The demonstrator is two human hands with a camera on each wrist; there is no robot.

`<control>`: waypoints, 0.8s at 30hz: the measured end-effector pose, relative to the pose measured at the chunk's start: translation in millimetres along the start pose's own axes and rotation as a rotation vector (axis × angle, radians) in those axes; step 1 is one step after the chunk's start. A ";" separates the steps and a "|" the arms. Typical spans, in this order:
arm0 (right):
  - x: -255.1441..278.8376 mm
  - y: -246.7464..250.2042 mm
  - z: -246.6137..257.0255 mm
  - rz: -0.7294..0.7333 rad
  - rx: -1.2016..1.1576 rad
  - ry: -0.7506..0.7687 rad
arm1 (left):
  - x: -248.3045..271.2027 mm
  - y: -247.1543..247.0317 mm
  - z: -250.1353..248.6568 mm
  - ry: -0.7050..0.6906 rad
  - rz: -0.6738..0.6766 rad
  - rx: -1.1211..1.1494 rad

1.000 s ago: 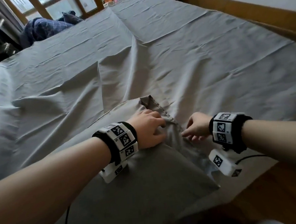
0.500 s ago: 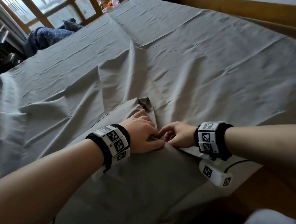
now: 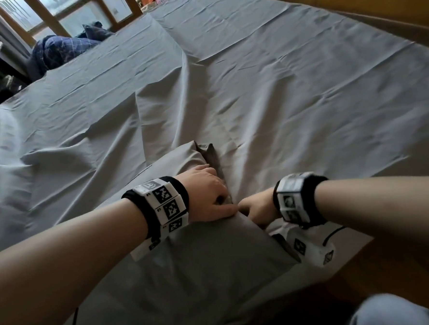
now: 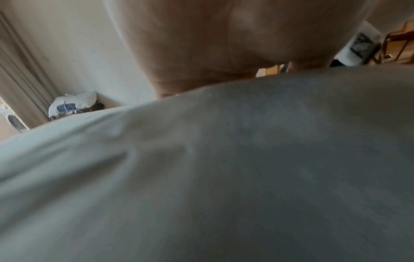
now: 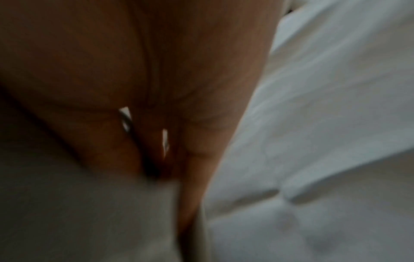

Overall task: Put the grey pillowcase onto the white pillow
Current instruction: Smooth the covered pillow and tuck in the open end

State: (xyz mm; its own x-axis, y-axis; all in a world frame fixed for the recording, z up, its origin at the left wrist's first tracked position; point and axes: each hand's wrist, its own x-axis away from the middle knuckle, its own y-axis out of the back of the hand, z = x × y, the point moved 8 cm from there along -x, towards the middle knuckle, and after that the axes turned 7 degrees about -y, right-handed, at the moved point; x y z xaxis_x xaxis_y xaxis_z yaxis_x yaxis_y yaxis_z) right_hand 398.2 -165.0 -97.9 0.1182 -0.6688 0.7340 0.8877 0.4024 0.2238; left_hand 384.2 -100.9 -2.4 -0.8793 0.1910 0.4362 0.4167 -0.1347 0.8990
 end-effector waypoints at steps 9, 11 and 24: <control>17.5 -11.9 -37.0 0.234 -0.893 -0.174 | -8.0 -23.0 -33.5 -0.004 -0.048 -0.001; 25.7 2.1 -49.9 0.044 -0.848 -0.249 | -8.9 -33.1 -35.8 0.007 -0.031 -0.037; -9.1 63.5 3.9 -0.038 -0.974 -0.125 | 40.9 5.2 66.7 0.364 -0.090 0.227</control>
State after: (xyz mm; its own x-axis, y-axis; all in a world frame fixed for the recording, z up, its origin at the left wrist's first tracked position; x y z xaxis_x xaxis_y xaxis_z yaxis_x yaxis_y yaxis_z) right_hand 451.7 -130.9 -87.9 0.0843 -0.5774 0.8121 0.8751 -0.3469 -0.3375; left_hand 365.8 -28.9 22.7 -0.9215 -0.1688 0.3498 0.3387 0.0916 0.9364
